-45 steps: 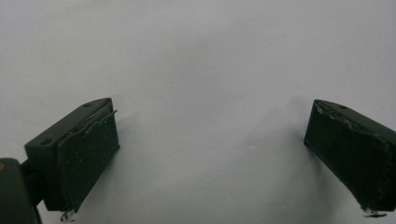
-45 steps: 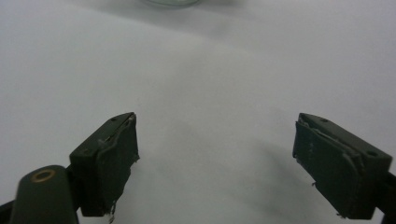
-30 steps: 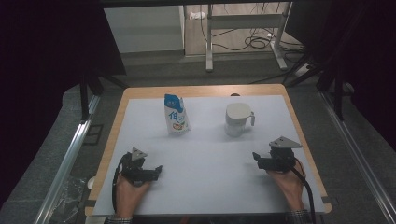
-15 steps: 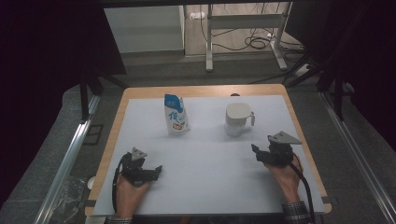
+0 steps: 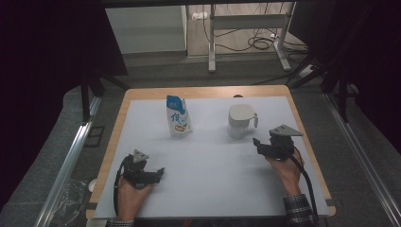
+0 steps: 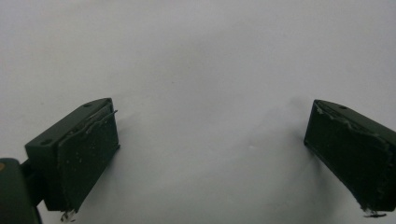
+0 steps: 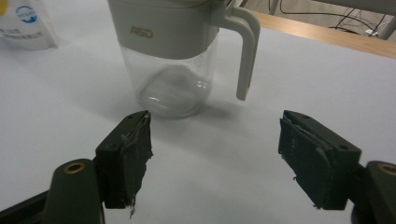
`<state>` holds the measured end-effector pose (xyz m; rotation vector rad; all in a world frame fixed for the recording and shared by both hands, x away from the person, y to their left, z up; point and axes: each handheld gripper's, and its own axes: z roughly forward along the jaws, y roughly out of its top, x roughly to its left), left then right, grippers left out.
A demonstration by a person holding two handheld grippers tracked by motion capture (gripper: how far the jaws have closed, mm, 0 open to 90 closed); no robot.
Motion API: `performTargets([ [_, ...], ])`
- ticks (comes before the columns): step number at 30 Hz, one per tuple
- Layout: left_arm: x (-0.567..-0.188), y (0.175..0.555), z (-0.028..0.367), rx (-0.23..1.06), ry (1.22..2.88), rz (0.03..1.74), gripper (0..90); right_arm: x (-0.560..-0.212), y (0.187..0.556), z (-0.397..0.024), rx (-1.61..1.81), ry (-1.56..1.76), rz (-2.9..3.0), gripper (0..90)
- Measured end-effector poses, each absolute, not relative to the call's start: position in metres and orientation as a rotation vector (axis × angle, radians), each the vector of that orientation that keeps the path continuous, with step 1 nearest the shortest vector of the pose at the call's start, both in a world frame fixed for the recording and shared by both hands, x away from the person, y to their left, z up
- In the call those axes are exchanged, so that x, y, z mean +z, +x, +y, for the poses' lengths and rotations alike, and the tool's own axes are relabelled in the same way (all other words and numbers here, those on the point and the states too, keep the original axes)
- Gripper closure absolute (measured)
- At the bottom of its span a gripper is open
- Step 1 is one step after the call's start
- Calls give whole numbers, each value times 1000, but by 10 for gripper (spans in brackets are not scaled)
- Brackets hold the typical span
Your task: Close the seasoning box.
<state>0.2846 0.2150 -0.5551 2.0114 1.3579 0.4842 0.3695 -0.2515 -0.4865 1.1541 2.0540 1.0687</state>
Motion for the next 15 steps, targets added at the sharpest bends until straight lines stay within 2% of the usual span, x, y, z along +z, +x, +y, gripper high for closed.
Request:
performTargets([
  [15,-555,285,215,484,2011,1358,28,-486,398,-249,1067,1188,2042,458],
])
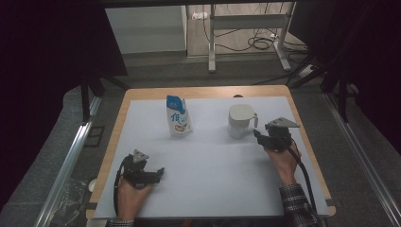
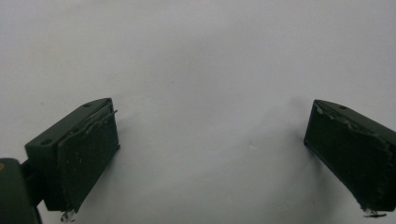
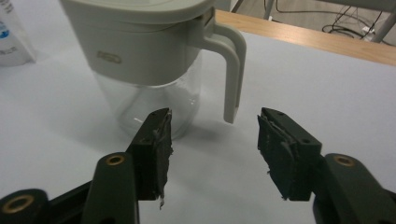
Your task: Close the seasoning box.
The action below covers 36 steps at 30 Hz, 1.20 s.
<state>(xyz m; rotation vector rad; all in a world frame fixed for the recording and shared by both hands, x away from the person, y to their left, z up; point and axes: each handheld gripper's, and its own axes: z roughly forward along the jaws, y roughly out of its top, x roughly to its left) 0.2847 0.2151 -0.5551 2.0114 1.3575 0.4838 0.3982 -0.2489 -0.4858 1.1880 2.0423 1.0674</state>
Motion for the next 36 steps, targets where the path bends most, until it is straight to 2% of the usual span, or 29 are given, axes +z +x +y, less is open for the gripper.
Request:
performTargets([
  [25,-555,285,215,484,2013,1356,28,-492,445,-229,988,1251,2004,630],
  [36,-555,285,215,484,2013,1355,28,-497,454,-225,983,1288,1999,666],
])
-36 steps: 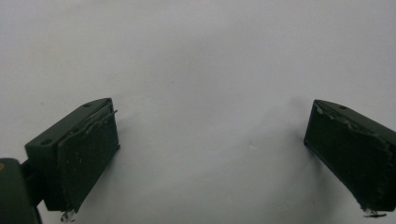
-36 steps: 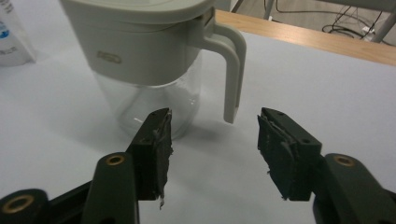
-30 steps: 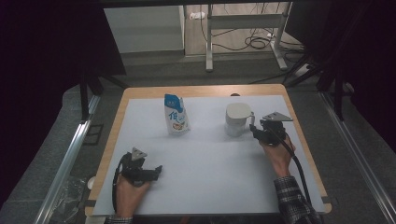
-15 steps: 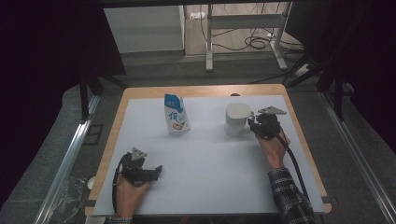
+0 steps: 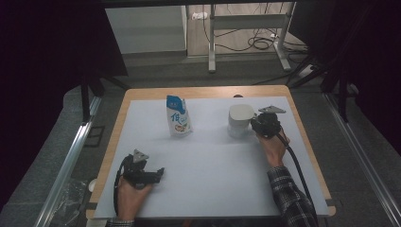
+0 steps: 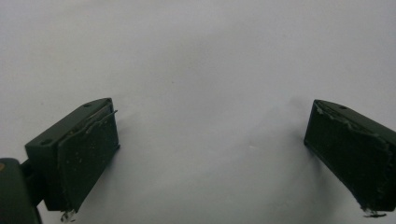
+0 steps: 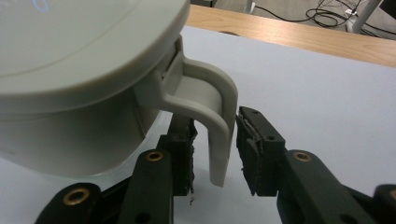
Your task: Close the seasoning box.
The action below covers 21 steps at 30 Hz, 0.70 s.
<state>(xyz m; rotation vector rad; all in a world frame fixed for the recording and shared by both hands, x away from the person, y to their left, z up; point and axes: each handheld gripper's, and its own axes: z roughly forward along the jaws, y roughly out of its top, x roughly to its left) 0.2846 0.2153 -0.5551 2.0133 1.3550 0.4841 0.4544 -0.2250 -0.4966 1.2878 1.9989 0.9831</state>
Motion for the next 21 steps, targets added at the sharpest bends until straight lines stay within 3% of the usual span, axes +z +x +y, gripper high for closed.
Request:
performTargets([
  [11,-555,285,215,484,2013,1355,28,-499,455,-224,963,1288,1971,770],
  [21,-555,285,215,484,2013,1355,28,-499,454,-219,969,1310,1941,808],
])
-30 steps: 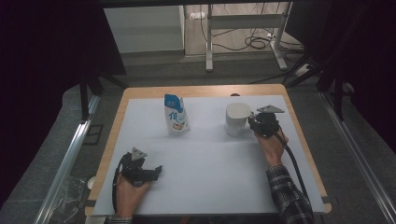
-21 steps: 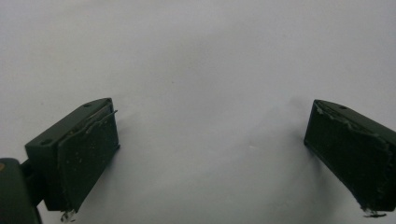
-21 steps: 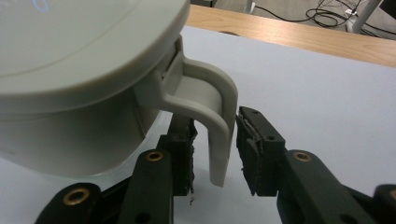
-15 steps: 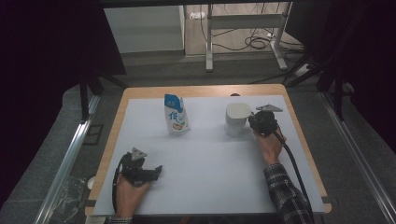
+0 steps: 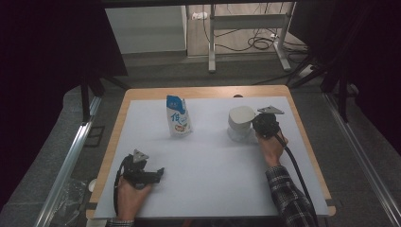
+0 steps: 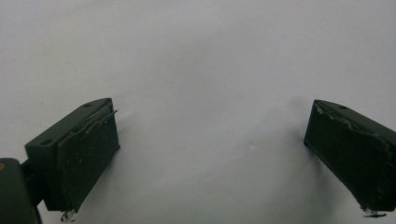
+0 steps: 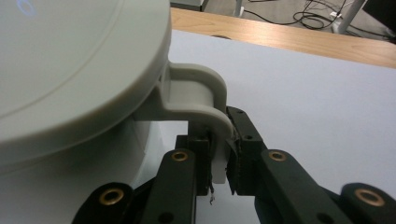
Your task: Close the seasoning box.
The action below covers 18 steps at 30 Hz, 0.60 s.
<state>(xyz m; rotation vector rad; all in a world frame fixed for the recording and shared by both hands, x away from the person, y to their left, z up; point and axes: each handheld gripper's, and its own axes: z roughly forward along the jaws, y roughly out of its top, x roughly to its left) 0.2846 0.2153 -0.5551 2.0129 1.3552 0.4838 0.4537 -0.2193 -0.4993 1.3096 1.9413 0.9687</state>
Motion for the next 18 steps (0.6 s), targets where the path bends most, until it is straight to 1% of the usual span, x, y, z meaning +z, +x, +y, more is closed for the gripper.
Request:
performTargets([
  [9,-555,285,215,484,2013,1355,29,-495,451,-221,997,1330,1953,798],
  [18,-555,285,215,483,2013,1356,28,-478,428,-219,1107,1317,2005,792],
])
